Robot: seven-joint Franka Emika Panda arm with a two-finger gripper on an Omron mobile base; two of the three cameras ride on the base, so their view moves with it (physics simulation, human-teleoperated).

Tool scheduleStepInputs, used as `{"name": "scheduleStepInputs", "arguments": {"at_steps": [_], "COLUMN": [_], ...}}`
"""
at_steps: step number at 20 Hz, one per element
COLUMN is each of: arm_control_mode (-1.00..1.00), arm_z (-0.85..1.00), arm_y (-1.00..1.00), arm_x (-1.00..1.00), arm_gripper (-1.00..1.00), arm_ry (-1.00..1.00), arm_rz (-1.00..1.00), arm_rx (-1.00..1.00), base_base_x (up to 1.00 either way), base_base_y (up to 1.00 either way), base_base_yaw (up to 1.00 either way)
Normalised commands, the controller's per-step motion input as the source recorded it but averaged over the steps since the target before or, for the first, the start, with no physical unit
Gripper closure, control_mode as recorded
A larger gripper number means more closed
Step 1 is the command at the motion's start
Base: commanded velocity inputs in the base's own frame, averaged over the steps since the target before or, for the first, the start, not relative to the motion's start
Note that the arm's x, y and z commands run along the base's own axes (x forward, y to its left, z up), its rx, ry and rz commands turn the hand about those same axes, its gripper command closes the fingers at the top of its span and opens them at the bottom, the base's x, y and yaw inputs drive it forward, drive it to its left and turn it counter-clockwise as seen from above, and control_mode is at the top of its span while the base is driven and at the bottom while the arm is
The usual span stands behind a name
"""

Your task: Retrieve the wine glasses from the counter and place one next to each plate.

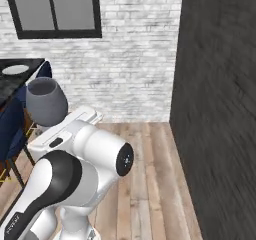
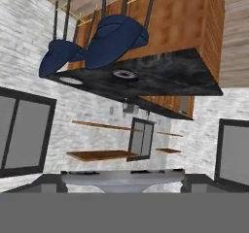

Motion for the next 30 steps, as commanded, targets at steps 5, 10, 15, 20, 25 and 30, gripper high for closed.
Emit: {"name": "scheduleStepInputs", "arguments": {"at_steps": [5, 10, 15, 20, 25, 30], "arm_control_mode": [1.00, 1.00, 1.00, 1.00, 1.00, 1.00], "arm_z": [0.00, 0.00, 0.00, 0.00, 0.00, 0.00], "arm_y": [0.00, 0.00, 0.00, 0.00, 0.00, 0.00], "arm_x": [0.00, 0.00, 0.00, 0.00, 0.00, 0.00], "arm_gripper": [1.00, 1.00, 1.00, 1.00, 1.00, 1.00], "arm_ry": [0.00, 0.00, 0.00, 0.00, 0.00, 0.00], "arm_rz": [0.00, 0.00, 0.00, 0.00, 0.00, 0.00], "arm_rx": [0.00, 0.00, 0.00, 0.00, 0.00, 0.00], "base_base_x": [0.83, 0.86, 0.62, 0.40, 0.19, 0.18], "base_base_y": [-0.37, -0.33, -0.57, -0.67, -0.67, -0.59], "base_base_yaw": [0.79, 0.81, 0.73, 0.69, 0.70, 0.74]}}
